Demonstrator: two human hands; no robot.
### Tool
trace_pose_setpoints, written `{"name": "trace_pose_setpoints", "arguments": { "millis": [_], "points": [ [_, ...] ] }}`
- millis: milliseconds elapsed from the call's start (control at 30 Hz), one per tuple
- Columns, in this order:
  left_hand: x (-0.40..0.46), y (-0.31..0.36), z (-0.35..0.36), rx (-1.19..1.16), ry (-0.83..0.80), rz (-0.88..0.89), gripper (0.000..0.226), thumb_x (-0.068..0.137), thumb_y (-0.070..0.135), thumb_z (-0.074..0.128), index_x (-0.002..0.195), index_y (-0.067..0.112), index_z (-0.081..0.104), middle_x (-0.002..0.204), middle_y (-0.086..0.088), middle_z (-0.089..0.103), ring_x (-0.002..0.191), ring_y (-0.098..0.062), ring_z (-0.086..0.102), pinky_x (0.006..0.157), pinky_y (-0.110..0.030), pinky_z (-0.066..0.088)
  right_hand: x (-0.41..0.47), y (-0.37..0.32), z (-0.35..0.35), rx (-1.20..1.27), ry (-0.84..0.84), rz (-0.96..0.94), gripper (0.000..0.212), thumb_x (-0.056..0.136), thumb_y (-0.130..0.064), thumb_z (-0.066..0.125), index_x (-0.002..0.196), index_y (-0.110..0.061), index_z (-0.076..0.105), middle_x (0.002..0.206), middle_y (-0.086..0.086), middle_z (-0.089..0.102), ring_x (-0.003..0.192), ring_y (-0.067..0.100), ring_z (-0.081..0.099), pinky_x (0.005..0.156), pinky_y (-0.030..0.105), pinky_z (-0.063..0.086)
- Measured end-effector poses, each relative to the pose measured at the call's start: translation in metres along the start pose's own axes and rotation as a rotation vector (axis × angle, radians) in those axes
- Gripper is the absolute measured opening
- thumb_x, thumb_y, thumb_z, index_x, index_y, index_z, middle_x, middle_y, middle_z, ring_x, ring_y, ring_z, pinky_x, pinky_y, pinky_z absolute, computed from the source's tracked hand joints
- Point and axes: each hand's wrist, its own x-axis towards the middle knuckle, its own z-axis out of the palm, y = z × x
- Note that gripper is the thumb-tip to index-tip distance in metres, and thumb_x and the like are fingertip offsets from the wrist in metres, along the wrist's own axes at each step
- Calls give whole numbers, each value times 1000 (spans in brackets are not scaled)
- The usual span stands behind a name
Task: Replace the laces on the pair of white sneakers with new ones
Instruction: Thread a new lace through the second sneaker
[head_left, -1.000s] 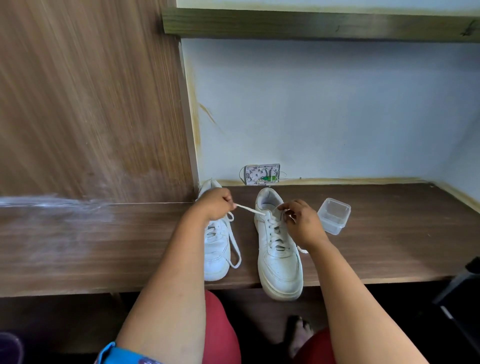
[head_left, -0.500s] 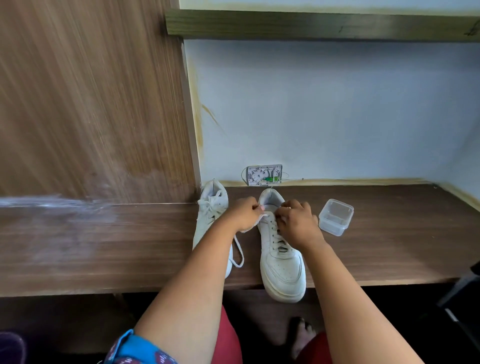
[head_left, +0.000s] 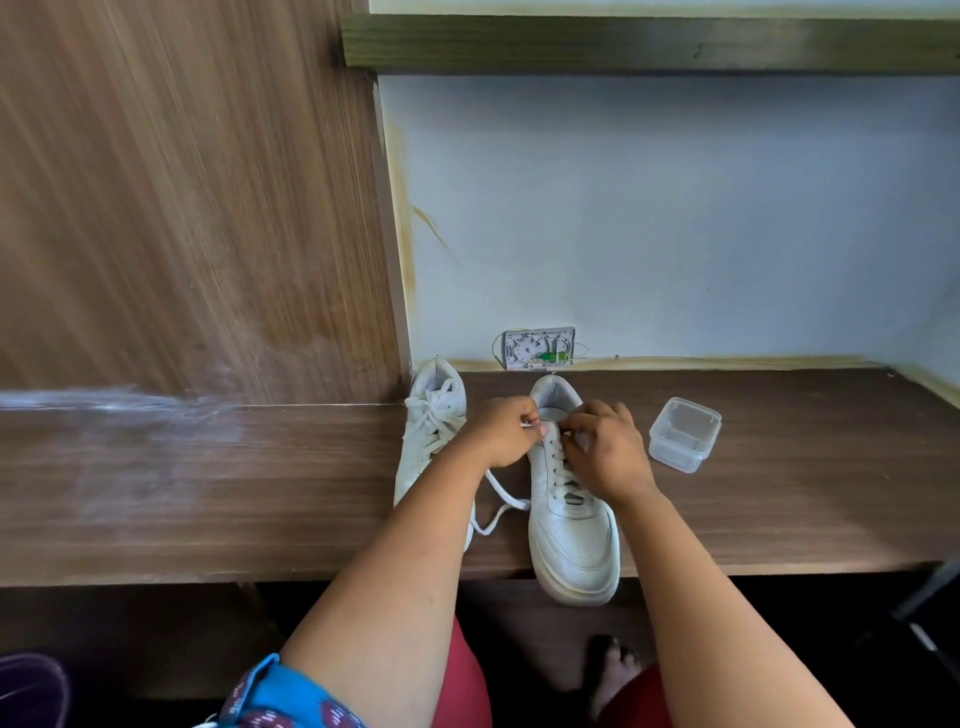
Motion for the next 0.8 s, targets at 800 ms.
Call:
{"name": "trace_pose_setpoints", "arguments": {
  "millis": [800],
  "points": [
    [6,-1,7,-423,0,-225,16,78,15,76,83,2,68,79,-6,62,76,-15,55,68,-24,42,0,5,3,244,34,61,12,77,-10,74,85,-18,77,91,-2,60,97,22,45,77,24,30]
  ]
}}
